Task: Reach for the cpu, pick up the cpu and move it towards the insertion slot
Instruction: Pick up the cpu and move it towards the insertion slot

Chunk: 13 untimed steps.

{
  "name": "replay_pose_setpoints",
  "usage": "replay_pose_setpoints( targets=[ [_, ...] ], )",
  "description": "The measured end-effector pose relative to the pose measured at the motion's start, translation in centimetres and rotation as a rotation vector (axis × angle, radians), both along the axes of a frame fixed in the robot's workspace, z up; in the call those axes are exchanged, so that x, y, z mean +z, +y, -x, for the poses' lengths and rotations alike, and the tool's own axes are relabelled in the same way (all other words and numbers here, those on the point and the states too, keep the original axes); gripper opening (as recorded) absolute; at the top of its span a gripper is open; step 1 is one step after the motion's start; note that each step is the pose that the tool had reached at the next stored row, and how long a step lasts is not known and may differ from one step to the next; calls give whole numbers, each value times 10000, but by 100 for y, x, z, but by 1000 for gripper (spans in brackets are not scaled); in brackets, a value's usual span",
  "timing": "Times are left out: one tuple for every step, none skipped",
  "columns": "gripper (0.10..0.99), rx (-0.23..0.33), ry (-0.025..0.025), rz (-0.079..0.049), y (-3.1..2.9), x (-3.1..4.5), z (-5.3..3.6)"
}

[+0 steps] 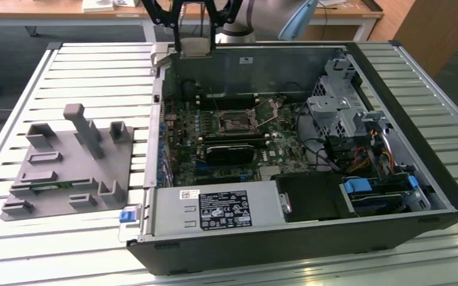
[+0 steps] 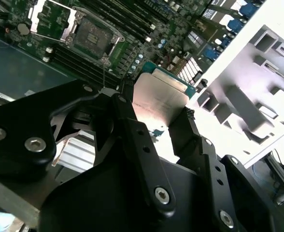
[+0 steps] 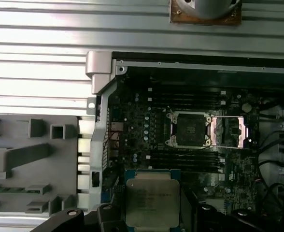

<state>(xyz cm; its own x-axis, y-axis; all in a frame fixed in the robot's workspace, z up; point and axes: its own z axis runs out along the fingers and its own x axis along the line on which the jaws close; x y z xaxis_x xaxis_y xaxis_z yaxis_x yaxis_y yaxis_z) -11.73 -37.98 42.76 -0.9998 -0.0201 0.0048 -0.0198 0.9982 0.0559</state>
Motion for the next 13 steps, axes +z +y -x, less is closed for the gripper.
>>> replay_pose_setpoints(
  targets=[
    [541, 1, 0, -1, 13, -1, -39],
    [541, 2, 0, 0, 27, -1, -71],
    [541, 2, 1, -1, 40, -2, -100],
    [541, 1, 0, -1, 51, -2, -128],
    [541, 1, 0, -1, 60, -2, -156],
    [541, 0, -1, -2, 68, -3, -185],
    [541, 1, -2, -2, 75, -3, -217],
    [541, 2, -3, -3, 80, -4, -249],
    [541, 2, -5, -4, 82, -4, -282],
    [541, 1, -9, -5, 84, -3, -316],
    [541, 0, -13, -7, 84, -3, -351],
    [541, 1, -19, -11, 85, -3, -387],
    [541, 2, -26, -14, 86, -3, -423]
  ],
)
